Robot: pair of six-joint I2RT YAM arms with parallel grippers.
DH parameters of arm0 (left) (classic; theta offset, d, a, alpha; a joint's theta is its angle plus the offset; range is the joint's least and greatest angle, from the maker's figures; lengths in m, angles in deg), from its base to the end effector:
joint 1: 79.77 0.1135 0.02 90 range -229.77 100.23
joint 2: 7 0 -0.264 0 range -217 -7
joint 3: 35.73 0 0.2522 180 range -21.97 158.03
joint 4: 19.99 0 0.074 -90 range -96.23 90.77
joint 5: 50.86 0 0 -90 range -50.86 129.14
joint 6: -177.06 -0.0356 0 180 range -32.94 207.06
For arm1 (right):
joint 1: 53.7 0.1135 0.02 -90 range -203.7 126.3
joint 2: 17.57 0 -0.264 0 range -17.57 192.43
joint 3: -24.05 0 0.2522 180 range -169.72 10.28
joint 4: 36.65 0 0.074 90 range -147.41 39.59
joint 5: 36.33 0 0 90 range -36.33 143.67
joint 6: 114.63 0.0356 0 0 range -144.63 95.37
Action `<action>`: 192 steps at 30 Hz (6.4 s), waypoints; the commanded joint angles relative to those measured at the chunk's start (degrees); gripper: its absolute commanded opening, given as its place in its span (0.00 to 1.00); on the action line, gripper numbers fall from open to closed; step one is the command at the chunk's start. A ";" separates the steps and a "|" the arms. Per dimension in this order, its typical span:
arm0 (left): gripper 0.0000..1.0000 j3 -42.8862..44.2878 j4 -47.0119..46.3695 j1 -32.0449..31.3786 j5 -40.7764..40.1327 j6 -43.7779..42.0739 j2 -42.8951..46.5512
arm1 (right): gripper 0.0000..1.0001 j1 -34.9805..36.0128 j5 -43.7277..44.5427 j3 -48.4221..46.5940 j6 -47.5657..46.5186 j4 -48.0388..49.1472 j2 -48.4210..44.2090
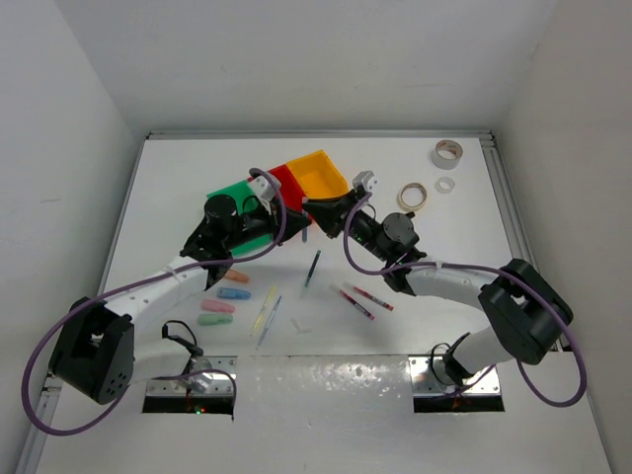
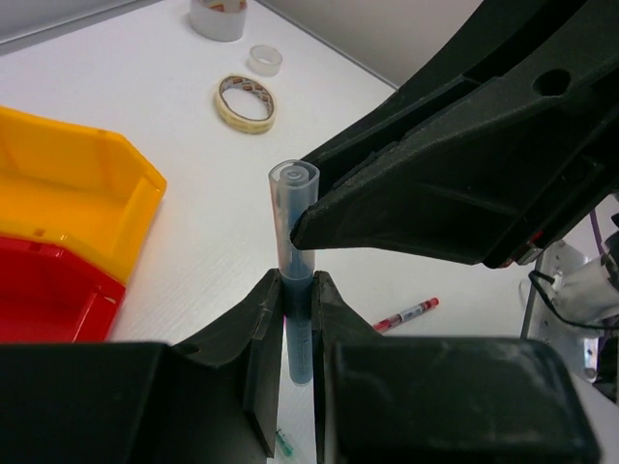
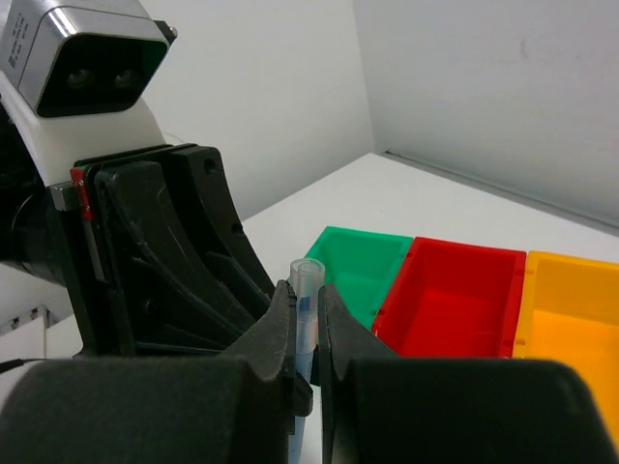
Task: Sort the stationery into containers
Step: Close the pen cap on the pen.
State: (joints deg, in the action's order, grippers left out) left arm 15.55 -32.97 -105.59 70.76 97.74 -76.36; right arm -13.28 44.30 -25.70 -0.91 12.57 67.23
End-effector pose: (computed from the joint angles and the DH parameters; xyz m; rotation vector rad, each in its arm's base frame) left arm 0.2354 -0.1347 0.2730 0.6518 1.6059 -0.9318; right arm 0.2310 0.2043 0.2583 -0.3483 1.3610 1.0494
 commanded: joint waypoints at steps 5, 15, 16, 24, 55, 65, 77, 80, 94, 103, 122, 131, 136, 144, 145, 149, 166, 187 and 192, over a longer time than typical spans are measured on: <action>0.00 4.23 -12.27 1.56 4.23 -6.81 1.43 | 0.00 1.94 1.81 8.30 -4.30 1.70 2.83; 0.00 5.02 -14.04 1.48 6.79 -5.75 1.25 | 0.00 4.13 0.75 10.41 -4.30 4.25 7.84; 0.00 5.11 -13.87 1.57 6.71 -5.67 1.25 | 0.00 4.14 0.67 10.59 -4.30 4.34 8.36; 0.00 5.81 -14.39 2.62 5.83 -4.00 1.07 | 0.00 4.57 0.67 13.31 -5.70 3.73 10.65; 0.00 7.83 -18.70 4.47 7.40 1.46 0.72 | 0.00 6.16 -0.66 16.47 -6.15 6.10 16.19; 0.00 6.78 -15.01 4.38 8.90 -1.01 1.07 | 0.02 3.35 2.16 18.14 -6.06 6.45 8.29; 0.00 5.90 -10.00 2.71 9.43 -1.71 2.30 | 0.63 -0.43 -10.06 -0.13 -13.01 -12.10 -4.11; 0.00 5.55 -9.29 2.62 9.95 -1.28 2.65 | 0.63 -0.52 -10.50 -2.15 -11.52 -9.73 -2.53; 0.00 5.02 -6.57 1.74 11.19 -0.83 3.09 | 0.40 -0.61 -8.21 -3.65 -7.90 -2.51 0.90; 0.00 5.28 -5.34 1.65 11.10 -1.19 2.57 | 0.44 -0.08 -6.81 -4.79 -10.10 -3.30 0.28; 0.15 4.49 -5.34 0.86 10.04 -2.33 3.00 | 0.00 2.02 -7.60 -4.35 -10.37 2.23 -1.21; 0.21 4.23 -5.51 0.86 10.39 -2.68 3.53 | 0.00 1.94 -6.63 -4.79 -8.43 5.48 -1.03; 0.21 4.23 -5.78 0.78 10.57 -2.59 3.36 | 0.00 1.94 -7.07 -5.23 -8.26 5.57 -0.86; 0.00 3.79 -7.45 0.78 9.08 -1.01 3.53 | 0.00 2.20 -7.86 -4.36 -8.08 3.30 -0.86; 0.00 3.79 -7.53 0.86 8.82 -0.92 3.53 | 0.02 2.20 -8.30 -4.35 -7.99 2.68 -0.77; 0.00 4.58 -4.64 0.95 6.01 -1.62 3.53 | 0.67 0.63 -10.05 -1.72 -9.22 -2.85 -4.70; 0.00 4.23 7.41 -0.45 1.17 -17.01 3.53 | 0.76 -6.24 -17.97 -18.41 -5.19 -22.39 -10.29; 0.00 3.97 4.42 -0.72 1.78 -13.76 3.53 | 0.37 -2.45 -10.32 -15.61 -0.96 -15.18 0.02; 0.00 3.97 4.07 -0.63 1.61 -13.32 3.62 | 0.17 -2.45 -9.62 -15.08 -0.70 -14.73 0.46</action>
State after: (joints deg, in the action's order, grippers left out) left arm 19.81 -25.36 -105.66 71.83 83.59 -73.74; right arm -15.99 33.42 -40.89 -2.13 -5.61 67.53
